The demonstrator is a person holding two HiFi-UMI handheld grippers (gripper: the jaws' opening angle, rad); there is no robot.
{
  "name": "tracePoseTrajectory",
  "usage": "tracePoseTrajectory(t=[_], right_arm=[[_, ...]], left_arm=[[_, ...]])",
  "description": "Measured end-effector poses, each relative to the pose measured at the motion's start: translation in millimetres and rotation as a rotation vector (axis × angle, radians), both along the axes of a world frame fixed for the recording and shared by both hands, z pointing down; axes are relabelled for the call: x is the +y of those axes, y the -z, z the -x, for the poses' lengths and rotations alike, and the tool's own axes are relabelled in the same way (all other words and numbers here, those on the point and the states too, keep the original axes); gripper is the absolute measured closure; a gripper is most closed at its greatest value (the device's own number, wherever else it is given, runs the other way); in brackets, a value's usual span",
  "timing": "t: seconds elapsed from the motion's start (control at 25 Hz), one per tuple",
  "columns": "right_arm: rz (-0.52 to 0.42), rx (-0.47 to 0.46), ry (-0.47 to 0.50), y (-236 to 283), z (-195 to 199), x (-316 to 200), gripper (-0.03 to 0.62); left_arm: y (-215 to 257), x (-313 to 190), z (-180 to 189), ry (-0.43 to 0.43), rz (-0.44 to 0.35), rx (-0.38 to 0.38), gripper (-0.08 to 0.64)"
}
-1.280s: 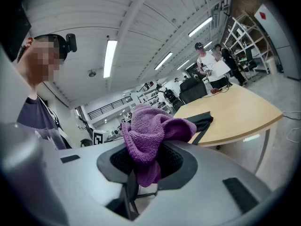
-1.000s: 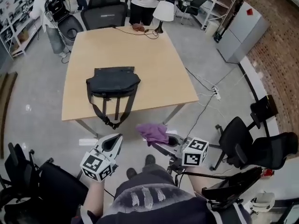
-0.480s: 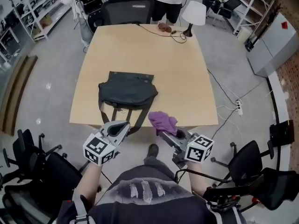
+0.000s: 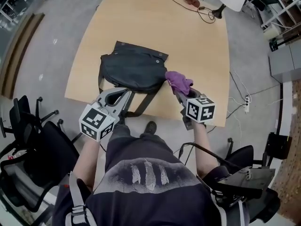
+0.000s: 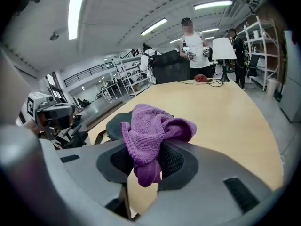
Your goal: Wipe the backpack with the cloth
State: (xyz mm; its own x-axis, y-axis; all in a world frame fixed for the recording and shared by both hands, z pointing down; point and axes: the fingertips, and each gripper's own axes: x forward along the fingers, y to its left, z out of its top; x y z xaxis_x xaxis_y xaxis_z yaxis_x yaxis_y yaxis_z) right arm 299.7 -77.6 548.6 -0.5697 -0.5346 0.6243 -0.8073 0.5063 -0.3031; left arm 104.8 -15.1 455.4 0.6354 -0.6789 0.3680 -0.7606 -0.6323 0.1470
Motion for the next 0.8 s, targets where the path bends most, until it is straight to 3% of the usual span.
tracePoseTrajectory(t=[0.24,0.36,0.48,0.8], right_arm=[[0.085,0.185,-0.087,-65,36,-61,0.482],[0.153,0.239,-0.08,-90,72,-57,0.482],[0.157,0.315,-0.076,-87,104,-47,0.482],[0.166,0.296,0.085,-69,218,-37,0.482]], left_arm=[[-25,-44,46,-0.041,0.022,0.033,0.552],[-31,-72,76,-0.068,0.028,0.046,0.552],[-36,-91,108,-0.088,0.049,0.057,0.552],[-66,-128,166,-0.131,0.103,0.04,0.552]])
